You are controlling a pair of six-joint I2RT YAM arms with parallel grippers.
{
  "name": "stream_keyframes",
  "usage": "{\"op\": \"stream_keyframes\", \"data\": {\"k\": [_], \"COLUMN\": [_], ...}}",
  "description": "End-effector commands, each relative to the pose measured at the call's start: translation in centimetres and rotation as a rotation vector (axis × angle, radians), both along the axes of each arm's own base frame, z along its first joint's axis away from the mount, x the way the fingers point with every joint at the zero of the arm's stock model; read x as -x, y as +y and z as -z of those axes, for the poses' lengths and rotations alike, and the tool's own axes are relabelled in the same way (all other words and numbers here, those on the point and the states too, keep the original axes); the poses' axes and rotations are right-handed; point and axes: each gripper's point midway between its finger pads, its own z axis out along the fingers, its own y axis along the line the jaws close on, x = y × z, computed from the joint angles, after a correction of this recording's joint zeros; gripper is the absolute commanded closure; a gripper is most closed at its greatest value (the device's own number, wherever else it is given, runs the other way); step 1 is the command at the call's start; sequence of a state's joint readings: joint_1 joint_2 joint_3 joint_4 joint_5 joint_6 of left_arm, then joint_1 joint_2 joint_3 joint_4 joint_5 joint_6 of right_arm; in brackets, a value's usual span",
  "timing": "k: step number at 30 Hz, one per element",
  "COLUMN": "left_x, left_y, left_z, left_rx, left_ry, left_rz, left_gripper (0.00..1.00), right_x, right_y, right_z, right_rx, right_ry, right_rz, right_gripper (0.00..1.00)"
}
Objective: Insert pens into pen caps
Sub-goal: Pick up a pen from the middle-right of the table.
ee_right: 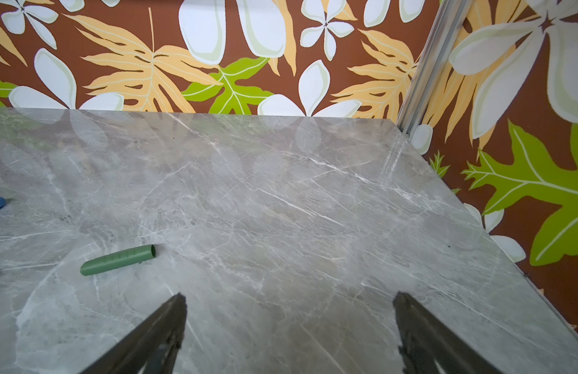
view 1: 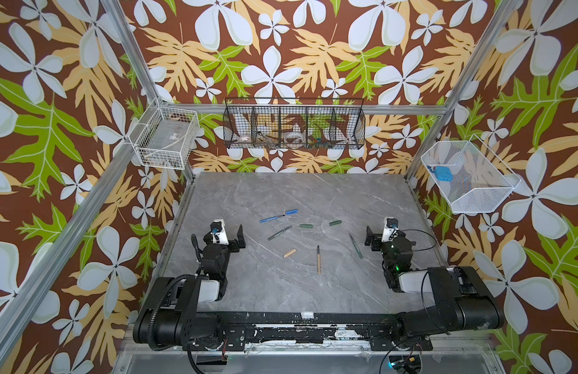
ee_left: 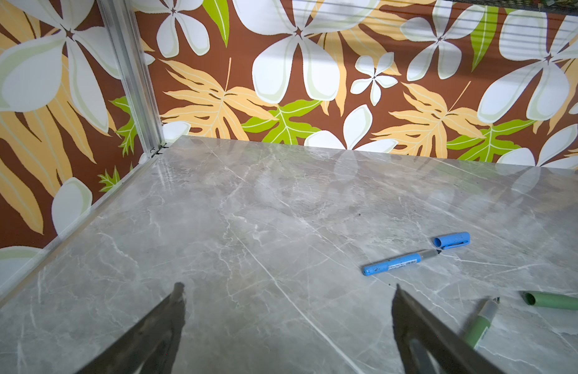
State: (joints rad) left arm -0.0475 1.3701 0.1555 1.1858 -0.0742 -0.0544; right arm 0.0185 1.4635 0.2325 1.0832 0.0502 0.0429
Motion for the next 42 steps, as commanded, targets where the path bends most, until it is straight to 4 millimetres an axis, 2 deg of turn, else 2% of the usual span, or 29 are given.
{"op": "stream_keyframes", "data": {"k": [1,42], "left_x": [-0.24,-0.31], "left_y": [0.05,0.46], "left_z": [-1.37,-1.69], "left_rx": [0.002,0.008], "left_ry": [-0.054,-0.053], "left_rz": [-0.002,-0.025], "left_gripper": [0.0,0.0], "right_x": [-0.24,-0.17], "right_y": [-0.06,-0.06], "right_z": [-0.62,-0.77], "right_rx": [0.005,0.005], "right_ry": [-0.023,-0.03], "right_rz": [0.003,0.003], "right_gripper": [0.0,0.0]}}
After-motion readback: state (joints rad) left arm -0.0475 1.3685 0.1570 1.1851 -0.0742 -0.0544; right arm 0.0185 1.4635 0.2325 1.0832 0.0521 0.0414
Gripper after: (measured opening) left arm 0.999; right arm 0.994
